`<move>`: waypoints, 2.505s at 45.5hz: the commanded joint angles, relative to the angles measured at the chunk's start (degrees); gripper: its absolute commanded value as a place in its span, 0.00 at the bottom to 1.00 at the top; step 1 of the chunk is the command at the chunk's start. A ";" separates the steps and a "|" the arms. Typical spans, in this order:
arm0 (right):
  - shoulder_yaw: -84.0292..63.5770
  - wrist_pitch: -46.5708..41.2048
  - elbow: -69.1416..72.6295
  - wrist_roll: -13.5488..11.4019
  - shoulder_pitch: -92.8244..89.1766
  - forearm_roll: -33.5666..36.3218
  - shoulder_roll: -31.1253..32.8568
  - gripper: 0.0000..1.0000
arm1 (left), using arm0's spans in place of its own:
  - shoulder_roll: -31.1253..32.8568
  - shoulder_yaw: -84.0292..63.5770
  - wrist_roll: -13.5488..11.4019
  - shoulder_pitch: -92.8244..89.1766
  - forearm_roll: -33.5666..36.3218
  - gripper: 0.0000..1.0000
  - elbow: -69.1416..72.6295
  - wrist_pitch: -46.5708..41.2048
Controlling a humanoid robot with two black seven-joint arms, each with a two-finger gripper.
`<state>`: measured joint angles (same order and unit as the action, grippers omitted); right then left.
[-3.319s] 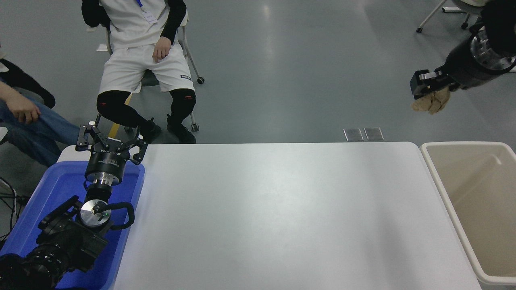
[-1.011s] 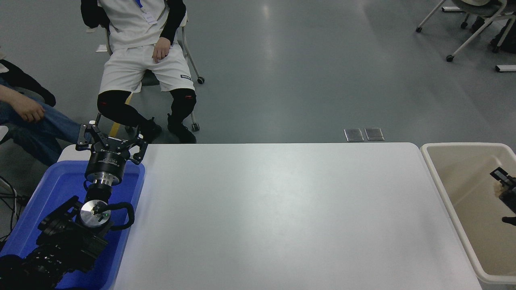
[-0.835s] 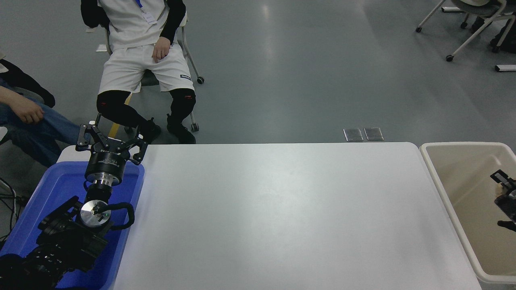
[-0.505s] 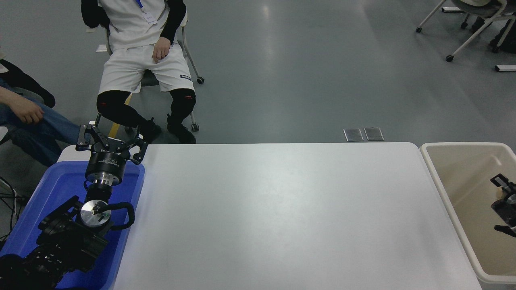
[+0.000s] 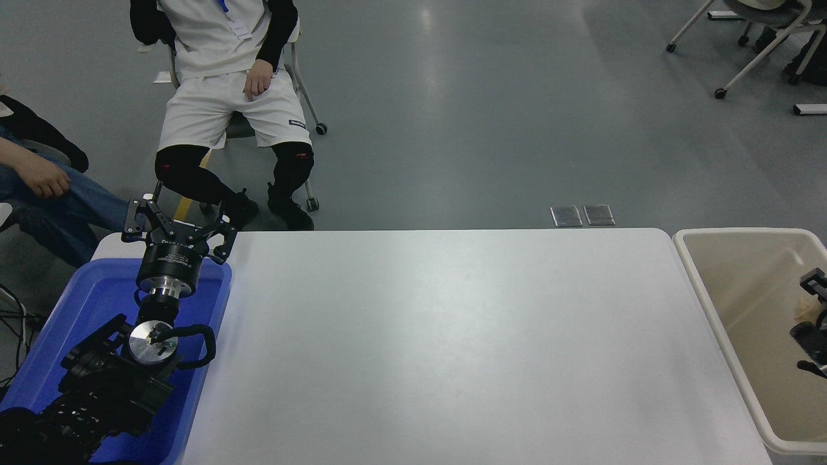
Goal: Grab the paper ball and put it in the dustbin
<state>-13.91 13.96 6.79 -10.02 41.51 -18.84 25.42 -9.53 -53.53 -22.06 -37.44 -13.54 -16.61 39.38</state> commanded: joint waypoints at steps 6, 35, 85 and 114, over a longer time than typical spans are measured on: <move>0.11 0.37 -0.28 0.00 0.41 0.03 -0.02 0.99 | 0.04 0.00 0.00 0.00 -0.08 0.99 -0.01 0.00; 22.42 -0.16 9.90 0.00 3.05 0.03 5.87 1.00 | -0.05 0.00 0.00 0.00 -0.08 0.99 -0.01 -0.09; 65.67 -11.14 30.92 20.56 -7.23 0.20 4.47 1.00 | 0.04 0.00 0.00 0.00 -0.08 0.99 -0.01 -0.09; 74.11 -25.91 32.59 36.29 -13.03 8.64 -11.70 1.00 | 0.04 0.00 0.00 0.00 -0.08 0.99 -0.01 -0.09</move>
<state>58.47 -8.62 39.81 18.43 29.91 -12.89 18.34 -9.50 -53.53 -22.06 -37.44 -13.62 -16.60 39.29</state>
